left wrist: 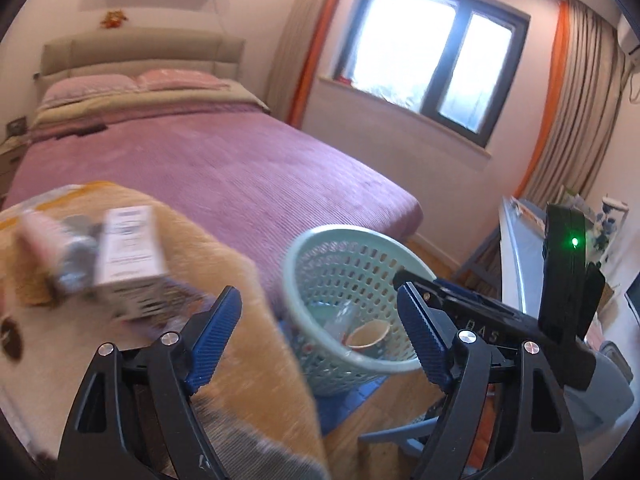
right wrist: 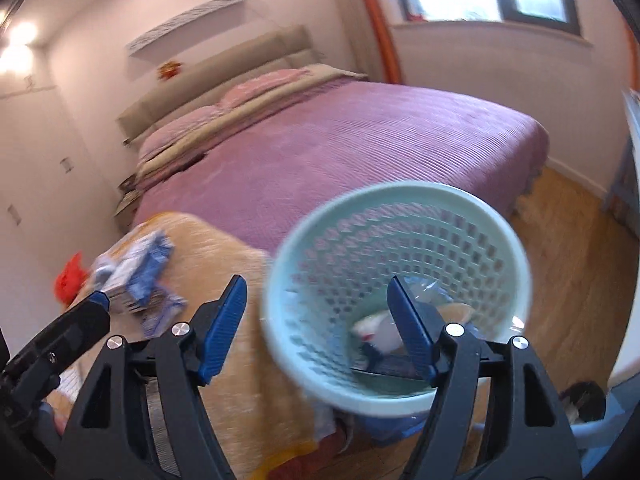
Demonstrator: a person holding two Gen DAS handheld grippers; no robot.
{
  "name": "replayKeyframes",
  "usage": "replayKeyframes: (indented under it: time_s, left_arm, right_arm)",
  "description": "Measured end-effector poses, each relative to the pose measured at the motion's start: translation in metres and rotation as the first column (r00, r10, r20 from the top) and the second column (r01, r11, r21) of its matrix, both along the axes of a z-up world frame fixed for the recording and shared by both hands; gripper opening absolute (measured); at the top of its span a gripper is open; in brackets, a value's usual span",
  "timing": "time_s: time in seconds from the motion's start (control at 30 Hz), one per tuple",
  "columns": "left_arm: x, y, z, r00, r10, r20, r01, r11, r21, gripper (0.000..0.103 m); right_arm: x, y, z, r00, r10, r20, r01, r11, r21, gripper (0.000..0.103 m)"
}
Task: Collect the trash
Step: 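Grasp the polka-dot tissue packet with the left tool while the right tool grasps the milk carton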
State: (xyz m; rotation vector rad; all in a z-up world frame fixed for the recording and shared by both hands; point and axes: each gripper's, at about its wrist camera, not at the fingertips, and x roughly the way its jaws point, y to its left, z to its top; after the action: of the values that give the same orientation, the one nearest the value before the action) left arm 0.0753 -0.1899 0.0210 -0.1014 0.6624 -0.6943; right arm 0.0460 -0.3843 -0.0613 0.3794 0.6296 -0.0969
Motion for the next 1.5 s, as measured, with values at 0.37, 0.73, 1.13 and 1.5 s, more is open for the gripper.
replayKeyframes:
  time_s: [0.37,0.73,1.13,1.5]
  left_arm:
    - [-0.056,0.166,-0.006,0.911,0.400,0.097,-0.409,0.906,0.104,0.082]
    - [-0.039,0.275,-0.051,0.821,0.547,-0.167,-0.542,0.837,0.075,0.083]
    - [-0.010,0.241,-0.083,0.820,0.555,-0.137,-0.510,0.818,0.265,0.037]
    - [-0.014,0.236,-0.081,0.833,0.541,-0.114,-0.496,0.823,0.278,0.013]
  right_arm:
    - [0.043,0.115,0.020,0.969,0.246,0.016,-0.243,0.966,-0.090,0.069]
    - [0.111,0.169,0.008,0.962,0.266,-0.065,-0.271,0.959,-0.085,0.069]
    - [0.140,0.183,-0.015,0.955,0.261,-0.144,-0.278,0.954,-0.114,0.069]
    - [0.140,0.202,-0.016,0.937,0.297,-0.184,-0.323,0.936,-0.136,0.073]
